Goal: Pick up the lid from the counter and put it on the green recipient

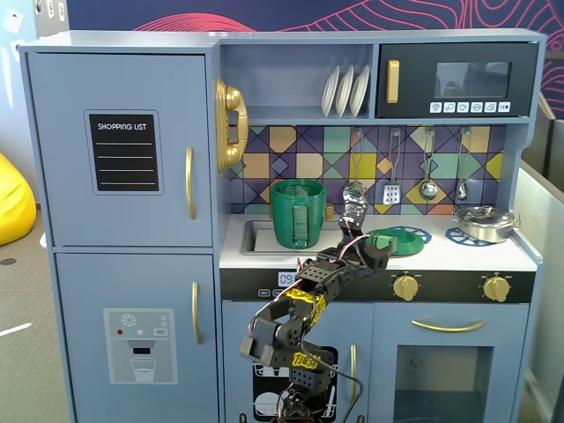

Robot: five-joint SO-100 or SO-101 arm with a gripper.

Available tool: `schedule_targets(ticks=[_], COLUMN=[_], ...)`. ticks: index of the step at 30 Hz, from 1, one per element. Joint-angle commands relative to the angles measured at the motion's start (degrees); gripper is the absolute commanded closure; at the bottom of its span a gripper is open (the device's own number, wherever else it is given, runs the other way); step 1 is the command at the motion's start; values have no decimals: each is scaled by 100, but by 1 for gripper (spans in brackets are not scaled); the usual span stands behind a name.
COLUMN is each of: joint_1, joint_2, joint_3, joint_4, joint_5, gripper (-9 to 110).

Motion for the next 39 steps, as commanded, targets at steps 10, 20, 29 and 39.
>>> schedule_targets(ticks=[10, 20, 29, 39], joint_1=[-26, -167, -316, -413], joint_2=[-2250, -3384, -3709, -3691], joint_3=[-1327, -2364, -2602, -2575], joint_4=[-1450, -1503, -1503, -1415], joint_5=[9, 0, -26, -79], gripper=[63, 65, 71, 101])
